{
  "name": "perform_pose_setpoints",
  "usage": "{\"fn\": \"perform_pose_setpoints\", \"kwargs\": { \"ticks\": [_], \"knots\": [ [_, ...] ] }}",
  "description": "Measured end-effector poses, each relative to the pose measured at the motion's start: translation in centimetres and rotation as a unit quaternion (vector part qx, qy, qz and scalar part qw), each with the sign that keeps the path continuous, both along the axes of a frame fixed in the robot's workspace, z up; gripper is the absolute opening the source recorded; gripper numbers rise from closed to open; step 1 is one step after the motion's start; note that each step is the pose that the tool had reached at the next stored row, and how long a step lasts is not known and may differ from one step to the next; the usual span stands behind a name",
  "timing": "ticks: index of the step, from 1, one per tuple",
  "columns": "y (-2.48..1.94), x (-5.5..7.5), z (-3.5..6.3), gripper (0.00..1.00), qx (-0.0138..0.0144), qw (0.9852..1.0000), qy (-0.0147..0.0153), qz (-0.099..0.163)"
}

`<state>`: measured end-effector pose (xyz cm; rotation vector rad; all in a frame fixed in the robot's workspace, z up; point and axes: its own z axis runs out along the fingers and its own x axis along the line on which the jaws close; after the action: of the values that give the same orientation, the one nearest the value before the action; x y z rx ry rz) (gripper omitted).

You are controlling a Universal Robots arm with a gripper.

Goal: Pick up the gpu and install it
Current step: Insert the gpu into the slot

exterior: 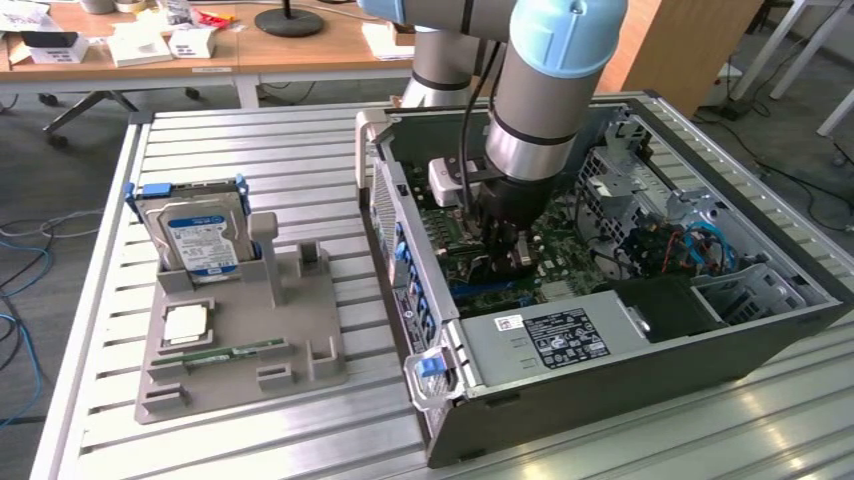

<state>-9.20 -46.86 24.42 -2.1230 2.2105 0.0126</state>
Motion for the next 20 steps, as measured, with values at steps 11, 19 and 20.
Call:
{"fn": "perform_pose_setpoints", "kwargs": {
  "ticks": [11,19,20],
  "knots": [
    [0.00,0.00,-0.11,0.26,-0.0001,1.0000,0.0000,0.000],
    [0.00,0.08,-0.14,0.26,0.0001,1.0000,0.0000,0.000],
    [0.00,0.08,-0.14,0.26,0.0001,1.0000,0.0000,0.000]
  ]
}}
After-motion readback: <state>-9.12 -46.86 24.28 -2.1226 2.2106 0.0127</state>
